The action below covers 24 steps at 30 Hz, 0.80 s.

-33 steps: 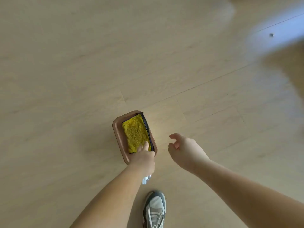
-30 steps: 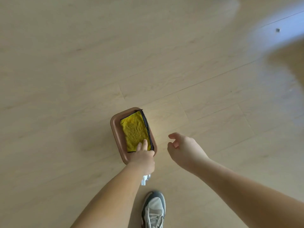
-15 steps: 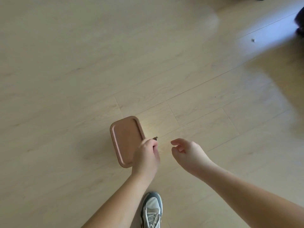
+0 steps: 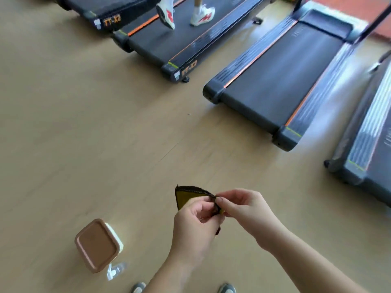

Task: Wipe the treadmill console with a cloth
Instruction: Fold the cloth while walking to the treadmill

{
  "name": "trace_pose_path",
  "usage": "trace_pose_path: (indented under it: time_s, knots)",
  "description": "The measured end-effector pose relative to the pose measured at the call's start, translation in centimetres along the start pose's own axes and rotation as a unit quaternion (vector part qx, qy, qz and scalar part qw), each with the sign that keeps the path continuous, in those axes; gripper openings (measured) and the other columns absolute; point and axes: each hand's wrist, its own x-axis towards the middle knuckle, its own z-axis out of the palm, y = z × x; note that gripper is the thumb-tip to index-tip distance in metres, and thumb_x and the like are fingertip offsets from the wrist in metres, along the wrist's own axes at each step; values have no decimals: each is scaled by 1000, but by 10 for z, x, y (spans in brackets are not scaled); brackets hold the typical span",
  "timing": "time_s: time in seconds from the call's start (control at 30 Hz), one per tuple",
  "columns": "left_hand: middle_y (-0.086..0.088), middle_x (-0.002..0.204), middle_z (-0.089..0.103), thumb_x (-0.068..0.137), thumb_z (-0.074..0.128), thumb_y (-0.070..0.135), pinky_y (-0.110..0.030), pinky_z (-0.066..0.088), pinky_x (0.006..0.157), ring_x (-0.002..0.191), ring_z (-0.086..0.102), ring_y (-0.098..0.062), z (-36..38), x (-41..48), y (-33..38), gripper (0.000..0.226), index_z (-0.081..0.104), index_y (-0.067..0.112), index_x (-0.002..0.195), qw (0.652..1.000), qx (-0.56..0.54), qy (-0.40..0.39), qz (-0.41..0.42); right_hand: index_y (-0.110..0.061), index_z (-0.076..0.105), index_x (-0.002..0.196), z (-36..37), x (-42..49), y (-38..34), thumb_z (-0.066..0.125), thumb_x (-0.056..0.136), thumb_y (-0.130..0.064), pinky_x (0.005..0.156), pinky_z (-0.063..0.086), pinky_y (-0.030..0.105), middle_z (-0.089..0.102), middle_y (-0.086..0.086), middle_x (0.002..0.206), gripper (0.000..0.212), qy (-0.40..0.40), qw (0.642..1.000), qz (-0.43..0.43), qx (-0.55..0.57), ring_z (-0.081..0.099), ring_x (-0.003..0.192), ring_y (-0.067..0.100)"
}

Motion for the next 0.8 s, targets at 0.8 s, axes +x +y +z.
trace_pose_path:
  time_s: [0.8]
  knots:
    - [7,66,62,102,64,19,-17,47,54,60,54,-4,288,210,368,21,55,4,89,941,128,-277,146,-29,74,93,-397,95,-175,73,89,-20,70,54,16,74,-13,84,10,258,965,-38,-30,68,74,-2]
